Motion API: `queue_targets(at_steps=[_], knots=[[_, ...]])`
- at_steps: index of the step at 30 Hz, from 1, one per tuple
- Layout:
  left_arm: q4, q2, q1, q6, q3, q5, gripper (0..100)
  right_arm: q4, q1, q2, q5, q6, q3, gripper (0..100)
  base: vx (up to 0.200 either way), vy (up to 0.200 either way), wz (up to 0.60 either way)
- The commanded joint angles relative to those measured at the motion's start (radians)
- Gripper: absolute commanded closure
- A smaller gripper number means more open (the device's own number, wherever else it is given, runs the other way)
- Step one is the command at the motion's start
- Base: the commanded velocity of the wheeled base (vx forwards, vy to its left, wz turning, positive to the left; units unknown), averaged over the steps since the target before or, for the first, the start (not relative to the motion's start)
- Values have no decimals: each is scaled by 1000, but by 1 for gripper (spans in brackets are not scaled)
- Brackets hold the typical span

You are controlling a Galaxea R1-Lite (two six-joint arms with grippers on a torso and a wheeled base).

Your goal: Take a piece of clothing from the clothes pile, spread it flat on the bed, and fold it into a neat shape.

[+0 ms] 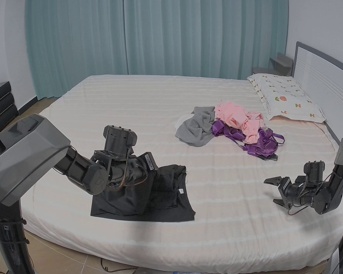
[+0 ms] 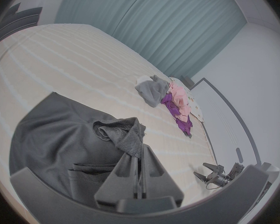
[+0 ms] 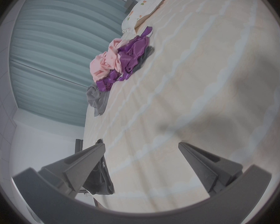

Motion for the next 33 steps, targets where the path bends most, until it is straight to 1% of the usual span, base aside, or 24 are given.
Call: queue_targets(at_steps=[1, 5, 6, 9, 13, 14, 18, 20, 21, 25, 27, 29, 32, 33], knots=[[2, 79, -27, 0, -36, 33, 100, 0, 0, 0, 0, 0, 0, 0, 0, 0, 0], [0, 112, -41, 0, -39, 51, 100, 0, 0, 3, 0, 0, 0, 0, 0, 0, 0], [0, 112, -44, -2, -37, 51, 0, 0, 0, 3, 0, 0, 0, 0, 0, 0, 0], [-6, 114, -52, -2, -37, 54, 0, 0, 0, 4, 0, 0, 0, 0, 0, 0, 0], [-10, 102, -58, -31, -33, 56, 0, 0, 0, 4, 0, -1, 1, 0, 0, 0, 0], [-14, 91, -61, -59, -19, 62, 0, 0, 0, 3, 0, -1, 1, 0, 0, 0, 0], [-18, 14, -49, -85, 55, 56, 0, 0, 0, 1, 0, -1, 3, 0, 0, 0, 0], [-18, 14, -49, -85, 55, 56, 0, 0, 0, 1, 0, -1, 3, 0, 0, 0, 0], [-66, -38, -21, -102, 139, 50, 0, 0, 0, 3, 0, -1, 6, 0, 0, 0, 0], [-130, -78, 19, -158, 250, 45, 0, 0, 8, -2, 0, -1, 9, 0, 0, 0, 0], [-185, -89, 53, -195, 334, 14, 0, -8, 8, 0, 0, -1, 11, 0, 0, 0, 0], [-256, -93, 85, -212, 411, -29, 0, -10, 8, 1, 0, -1, 11, 0, 0, 0, 0], [-357, -98, 134, -244, 486, -76, 0, -11, 14, 0, 0, -1, 15, 0, 0, 0, 0], [-365, -98, 137, -249, 492, -79, 0, -11, 14, 0, 0, -1, 15, 0, 0, 0, 0]])
